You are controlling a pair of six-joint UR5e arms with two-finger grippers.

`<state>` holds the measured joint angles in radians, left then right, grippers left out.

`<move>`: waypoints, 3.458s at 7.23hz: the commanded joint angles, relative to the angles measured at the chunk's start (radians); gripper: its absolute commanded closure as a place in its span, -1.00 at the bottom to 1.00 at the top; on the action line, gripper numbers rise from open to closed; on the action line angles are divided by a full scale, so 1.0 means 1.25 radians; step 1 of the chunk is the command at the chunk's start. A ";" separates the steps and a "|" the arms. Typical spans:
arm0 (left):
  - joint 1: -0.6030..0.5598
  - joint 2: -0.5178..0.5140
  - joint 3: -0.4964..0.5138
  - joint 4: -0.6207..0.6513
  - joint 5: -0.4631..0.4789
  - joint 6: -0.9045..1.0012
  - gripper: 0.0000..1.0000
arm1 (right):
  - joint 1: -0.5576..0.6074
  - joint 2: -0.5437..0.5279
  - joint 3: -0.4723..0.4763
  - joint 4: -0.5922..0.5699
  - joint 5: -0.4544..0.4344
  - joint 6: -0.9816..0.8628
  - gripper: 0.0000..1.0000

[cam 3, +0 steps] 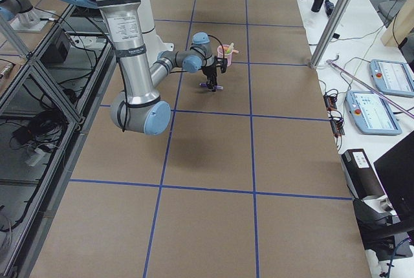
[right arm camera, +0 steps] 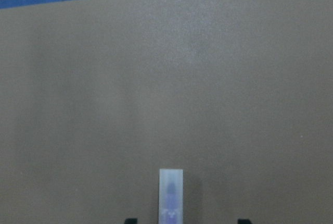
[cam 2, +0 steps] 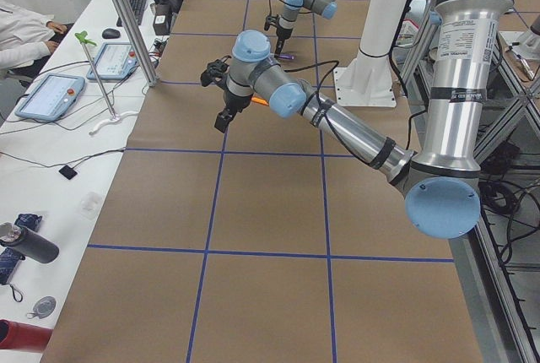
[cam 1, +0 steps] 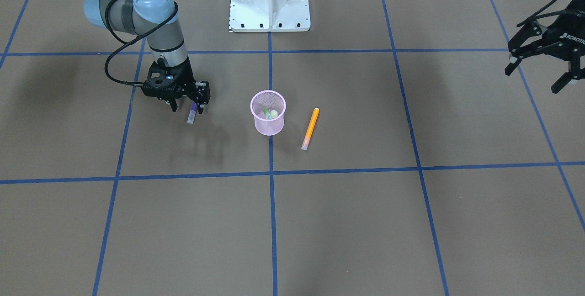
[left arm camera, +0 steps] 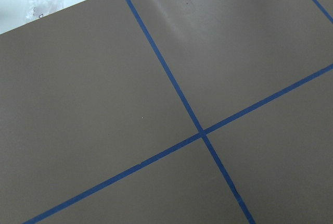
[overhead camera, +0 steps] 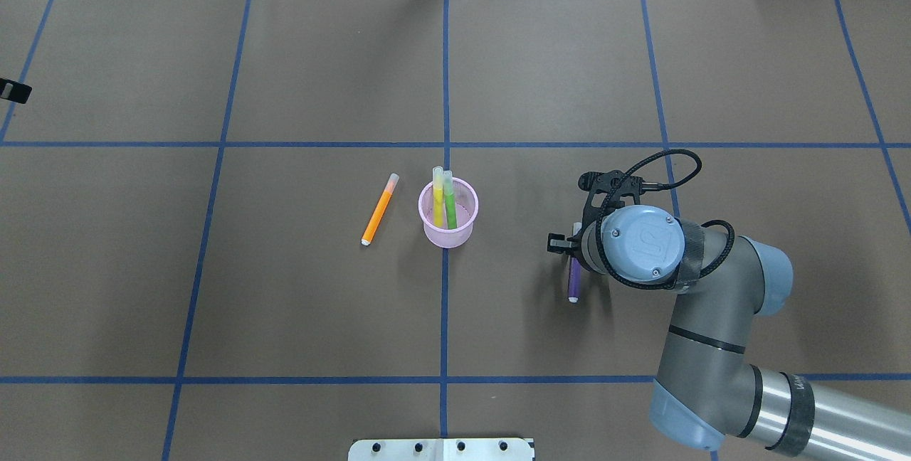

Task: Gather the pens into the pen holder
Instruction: 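Grasp the purple marker with the right gripper, then carry the purple marker over the cup and drop it in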

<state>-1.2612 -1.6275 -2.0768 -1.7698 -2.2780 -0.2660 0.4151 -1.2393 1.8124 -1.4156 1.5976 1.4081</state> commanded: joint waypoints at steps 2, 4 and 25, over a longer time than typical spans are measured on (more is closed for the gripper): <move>0.000 0.005 -0.001 -0.003 0.000 -0.002 -1.00 | -0.008 0.021 -0.002 -0.029 0.002 0.000 0.55; 0.000 0.005 0.001 -0.003 0.000 -0.003 -1.00 | -0.007 0.020 0.009 -0.033 0.006 -0.002 1.00; 0.066 -0.028 0.032 -0.011 -0.004 -0.068 -1.00 | -0.037 0.243 0.031 -0.108 -0.332 0.213 -0.98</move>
<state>-1.2205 -1.6436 -2.0319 -1.7786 -2.2824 -0.3222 0.3084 -0.9342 1.8140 -1.4996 1.0190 1.7055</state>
